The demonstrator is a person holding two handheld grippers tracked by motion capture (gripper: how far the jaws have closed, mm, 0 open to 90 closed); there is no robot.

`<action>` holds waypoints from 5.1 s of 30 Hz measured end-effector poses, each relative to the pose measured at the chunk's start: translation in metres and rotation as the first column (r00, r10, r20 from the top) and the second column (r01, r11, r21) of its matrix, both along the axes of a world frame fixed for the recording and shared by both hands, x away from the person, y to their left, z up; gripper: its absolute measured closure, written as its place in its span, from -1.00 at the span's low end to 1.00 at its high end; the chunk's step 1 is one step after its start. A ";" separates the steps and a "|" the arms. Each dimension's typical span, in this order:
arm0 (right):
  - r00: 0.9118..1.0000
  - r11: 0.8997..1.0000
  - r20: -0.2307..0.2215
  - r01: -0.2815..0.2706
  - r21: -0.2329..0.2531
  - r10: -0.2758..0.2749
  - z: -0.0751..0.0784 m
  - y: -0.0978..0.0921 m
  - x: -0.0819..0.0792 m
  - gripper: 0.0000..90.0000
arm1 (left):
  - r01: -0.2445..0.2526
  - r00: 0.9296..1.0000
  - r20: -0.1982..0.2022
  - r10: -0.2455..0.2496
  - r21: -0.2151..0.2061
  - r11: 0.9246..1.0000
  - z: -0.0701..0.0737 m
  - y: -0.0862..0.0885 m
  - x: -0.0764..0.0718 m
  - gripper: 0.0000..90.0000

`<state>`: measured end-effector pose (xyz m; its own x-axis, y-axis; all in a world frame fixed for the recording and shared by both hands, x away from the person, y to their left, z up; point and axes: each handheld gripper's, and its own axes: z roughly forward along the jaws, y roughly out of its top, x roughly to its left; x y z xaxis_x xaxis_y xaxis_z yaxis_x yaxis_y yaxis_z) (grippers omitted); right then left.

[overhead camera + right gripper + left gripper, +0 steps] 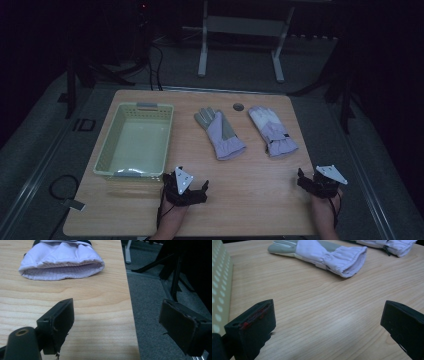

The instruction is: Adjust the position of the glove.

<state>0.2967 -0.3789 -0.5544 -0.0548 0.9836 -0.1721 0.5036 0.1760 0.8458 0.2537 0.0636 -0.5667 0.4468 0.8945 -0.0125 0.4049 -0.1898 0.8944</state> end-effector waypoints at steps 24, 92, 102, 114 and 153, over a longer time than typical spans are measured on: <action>0.999 0.999 0.047 0.006 0.044 -0.008 0.038 -0.009 0.007 -0.75 | 0.001 1.000 -0.004 -0.001 0.004 1.000 0.000 -0.001 0.000 -1.00; 0.877 0.869 0.082 -0.480 0.123 0.473 0.150 0.131 0.089 -0.66 | 0.022 1.000 -0.004 -0.022 0.011 1.000 0.000 -0.002 -0.001 -1.00; 0.846 0.842 0.003 -0.530 0.102 0.533 0.127 0.169 0.110 -0.59 | 0.028 1.000 -0.005 -0.028 0.013 1.000 0.000 -0.002 -0.001 -1.00; 0.829 0.832 -0.083 -0.545 0.103 0.554 0.088 0.206 0.141 -0.39 | 0.033 0.999 -0.005 -0.033 0.014 0.999 0.000 -0.002 -0.001 -1.00; 0.797 0.849 -0.299 -0.515 0.117 0.525 0.009 0.235 0.182 0.31 | 0.037 0.999 -0.009 -0.037 0.017 0.999 0.000 -0.002 -0.001 -1.00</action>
<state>0.4787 -0.1435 -0.5457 -0.6049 0.7956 -0.0317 0.5772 0.4656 0.6708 0.2529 0.0612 -0.5669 0.4799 0.8773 -0.0016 0.4048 -0.2199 0.8876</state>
